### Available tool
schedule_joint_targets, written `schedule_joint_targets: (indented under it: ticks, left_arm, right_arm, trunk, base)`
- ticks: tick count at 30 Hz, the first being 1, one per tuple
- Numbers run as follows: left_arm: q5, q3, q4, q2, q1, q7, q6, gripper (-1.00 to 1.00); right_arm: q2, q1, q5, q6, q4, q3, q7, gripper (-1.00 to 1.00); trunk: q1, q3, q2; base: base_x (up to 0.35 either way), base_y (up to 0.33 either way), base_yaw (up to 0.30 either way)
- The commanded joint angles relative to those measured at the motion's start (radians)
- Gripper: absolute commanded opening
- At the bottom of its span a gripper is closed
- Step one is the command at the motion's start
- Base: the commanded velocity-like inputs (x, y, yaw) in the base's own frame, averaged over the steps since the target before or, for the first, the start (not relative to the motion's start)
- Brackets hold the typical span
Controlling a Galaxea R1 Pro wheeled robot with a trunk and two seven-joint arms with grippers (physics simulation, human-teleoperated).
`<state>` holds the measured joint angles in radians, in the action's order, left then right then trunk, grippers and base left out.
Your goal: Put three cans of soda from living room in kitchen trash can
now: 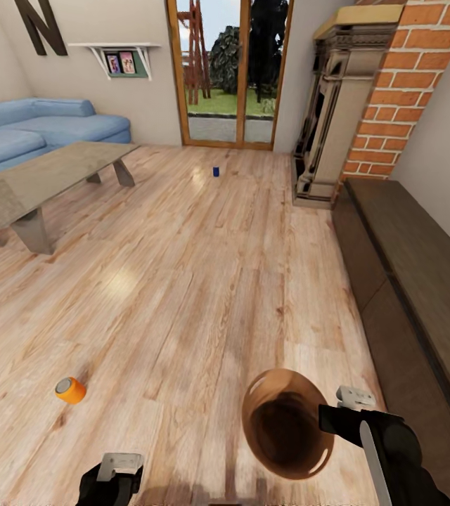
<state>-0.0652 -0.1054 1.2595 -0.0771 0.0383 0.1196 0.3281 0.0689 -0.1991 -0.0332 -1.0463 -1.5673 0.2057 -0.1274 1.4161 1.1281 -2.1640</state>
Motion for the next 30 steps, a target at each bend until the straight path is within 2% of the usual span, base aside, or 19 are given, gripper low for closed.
schedule_joint_targets:
  ticks: [1, 30]
  left_arm:
    - [0.001, 0.0, 0.0, 0.0, 0.0, -0.002, 0.002, 1.0]
    - [0.005, 0.0, -0.008, 0.0, 0.0, -0.005, 0.003, 1.0]
  right_arm:
    - [0.0, 0.0, 0.025, -0.001, 0.0, 0.0, -0.005, -1.0]
    - [0.0, 0.0, 0.024, -0.001, 0.0, 0.0, -0.004, -1.0]
  trunk:
    - [0.0, 0.002, 0.0]
    - [0.0, 0.049, 0.0]
  base:
    - [0.0, 0.0, 0.0]
    - [0.0, 0.0, 0.0]
